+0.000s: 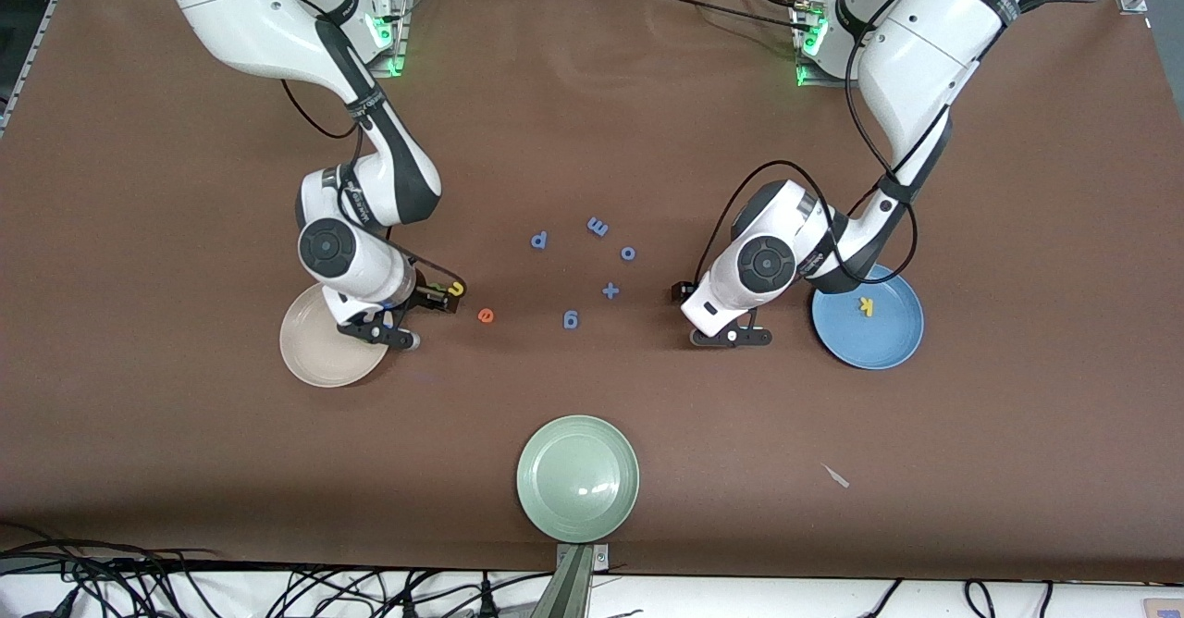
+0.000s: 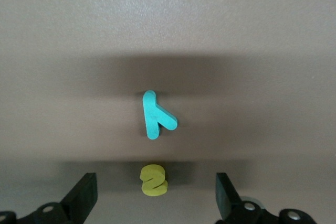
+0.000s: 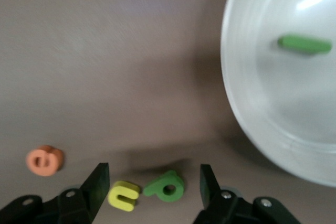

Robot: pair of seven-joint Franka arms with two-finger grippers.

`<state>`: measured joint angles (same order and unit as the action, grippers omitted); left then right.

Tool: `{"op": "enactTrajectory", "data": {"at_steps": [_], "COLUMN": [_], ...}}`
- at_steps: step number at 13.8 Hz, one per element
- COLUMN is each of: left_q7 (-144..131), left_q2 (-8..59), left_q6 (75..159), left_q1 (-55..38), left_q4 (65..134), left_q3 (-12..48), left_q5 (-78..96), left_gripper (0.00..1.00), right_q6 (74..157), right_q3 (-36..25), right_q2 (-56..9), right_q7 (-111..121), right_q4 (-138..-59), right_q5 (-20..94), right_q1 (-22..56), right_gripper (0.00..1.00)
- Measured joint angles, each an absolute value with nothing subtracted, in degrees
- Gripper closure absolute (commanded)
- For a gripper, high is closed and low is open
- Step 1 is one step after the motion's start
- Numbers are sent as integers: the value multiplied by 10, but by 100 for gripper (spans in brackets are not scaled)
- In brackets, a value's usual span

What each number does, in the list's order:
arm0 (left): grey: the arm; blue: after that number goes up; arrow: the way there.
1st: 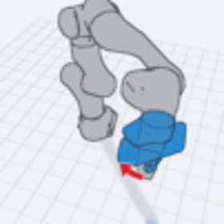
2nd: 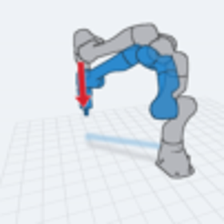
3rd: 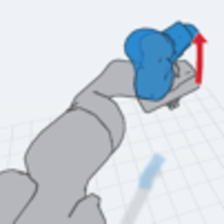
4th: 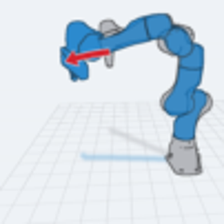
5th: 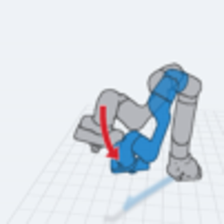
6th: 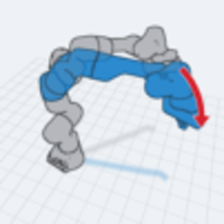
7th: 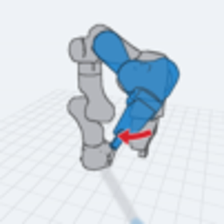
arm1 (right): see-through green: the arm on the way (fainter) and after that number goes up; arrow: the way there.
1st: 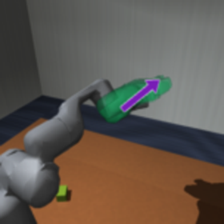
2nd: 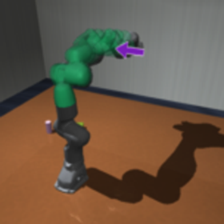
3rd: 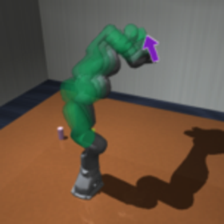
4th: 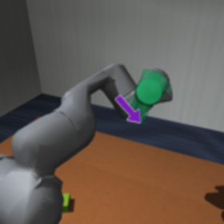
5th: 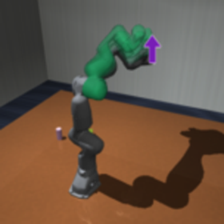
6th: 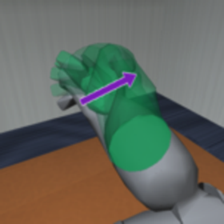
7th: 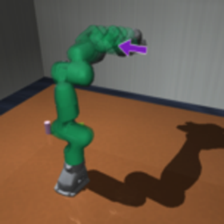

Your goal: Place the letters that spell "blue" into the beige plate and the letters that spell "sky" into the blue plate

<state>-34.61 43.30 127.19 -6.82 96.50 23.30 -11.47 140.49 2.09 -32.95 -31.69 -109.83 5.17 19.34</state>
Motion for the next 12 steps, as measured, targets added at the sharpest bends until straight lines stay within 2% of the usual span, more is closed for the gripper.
{"op": "enactTrajectory", "data": {"at_steps": [1,3,4,5,7,12], "left_q7": [-346,-346,-346,-346,-347,-349], "left_q2": [435,438,439,438,435,413], "left_q6": [1272,1272,1272,1272,1271,1217], "left_q1": [-68,-68,-68,-67,-66,-54], "left_q4": [966,967,967,967,966,952], "left_q3": [233,233,232,232,232,231], "left_q5": [-115,-115,-115,-115,-115,-116], "left_gripper": [41,72,85,92,99,100], "right_q6": [1419,1425,1425,1425,1425,1437], "right_q3": [23,24,25,27,29,28], "right_q2": [-326,-315,-309,-302,-295,-293], "right_q7": [-322,-335,-338,-341,-342,-342], "right_q4": [-1117,-1136,-1143,-1148,-1156,-1157], "right_q5": [52,52,52,52,52,28], "right_q1": [193,193,193,193,194,192], "right_gripper": [22,22,22,22,22,22]}}
